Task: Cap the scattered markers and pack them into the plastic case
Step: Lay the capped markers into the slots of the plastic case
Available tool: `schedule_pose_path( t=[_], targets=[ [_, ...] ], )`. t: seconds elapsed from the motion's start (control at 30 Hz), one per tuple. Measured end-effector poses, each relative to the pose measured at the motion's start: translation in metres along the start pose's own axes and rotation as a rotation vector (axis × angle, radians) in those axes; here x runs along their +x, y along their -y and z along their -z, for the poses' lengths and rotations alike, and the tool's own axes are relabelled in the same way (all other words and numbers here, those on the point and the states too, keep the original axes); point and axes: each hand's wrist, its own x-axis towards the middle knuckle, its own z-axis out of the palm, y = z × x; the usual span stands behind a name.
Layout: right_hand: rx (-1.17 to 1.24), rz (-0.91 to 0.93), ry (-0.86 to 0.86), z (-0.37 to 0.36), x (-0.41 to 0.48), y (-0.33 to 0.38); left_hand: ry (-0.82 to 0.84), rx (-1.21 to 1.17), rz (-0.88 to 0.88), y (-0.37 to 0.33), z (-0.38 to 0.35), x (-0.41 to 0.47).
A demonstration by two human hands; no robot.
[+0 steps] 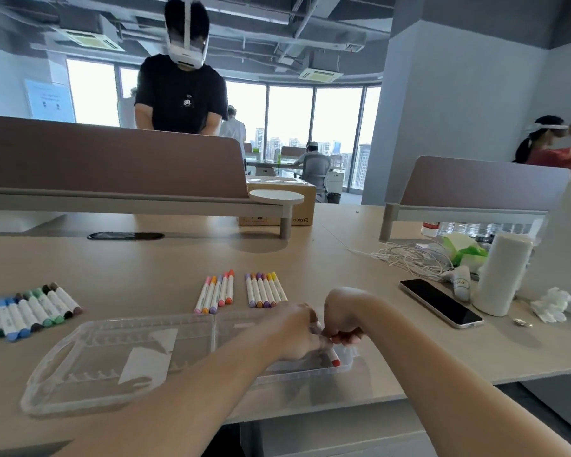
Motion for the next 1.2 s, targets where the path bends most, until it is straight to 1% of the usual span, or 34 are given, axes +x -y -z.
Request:
schedule_pose_path(
  t=[0.1,0.17,0.27,0.33,0.4,0.5,0.6,0.73,0.87,0.93,1.0,1.07,1.13,1.2],
  targets=[
    [-0.138,0.055,-0.046,0.001,-0.004,0.002,0.048,-0.018,-0.055,0.002,0.009,-0.010],
    [-0.195,0.102,-0.128,0.004,-0.008,0.005,0.019,-0.029,-0.063,0.009,0.018,-0.018],
    [-0.095,0.164,-0.264,0.008,-0.001,0.018,-0.106,-0.049,0.017,0.030,0.036,-0.032],
    [0.035,0.226,-0.287,0.008,0.010,0.036,-0.155,-0.035,0.042,0.046,0.049,-0.039],
    [0.095,0.286,-0.285,0.004,0.022,0.063,-0.208,-0.022,0.075,0.063,0.062,-0.045],
    [0.120,0.351,-0.302,-0.002,0.044,0.107,-0.279,-0.083,0.134,0.090,0.078,-0.049],
    [0.138,0.368,-0.334,-0.005,0.067,0.141,-0.302,-0.146,0.176,0.112,0.091,-0.048],
    [-0.003,0.347,-0.380,0.001,0.088,0.170,-0.319,-0.149,0.209,0.137,0.099,-0.037],
    [-0.268,0.229,-0.277,0.002,0.100,0.196,-0.328,-0.154,0.230,0.154,0.102,-0.028],
    [-0.361,0.209,-0.233,0.004,0.104,0.204,-0.325,-0.158,0.233,0.158,0.103,-0.026],
    [-0.334,0.122,-0.119,0.005,0.114,0.210,-0.331,-0.157,0.235,0.161,0.103,-0.024],
    [-0.282,0.068,-0.052,0.003,0.119,0.214,-0.346,-0.168,0.237,0.163,0.102,-0.023],
    [-0.262,0.070,-0.031,0.002,0.119,0.214,-0.342,-0.172,0.244,0.162,0.099,-0.024],
    [-0.187,0.091,-0.006,0.005,0.109,0.211,-0.327,-0.161,0.245,0.159,0.097,-0.028]
  ],
)
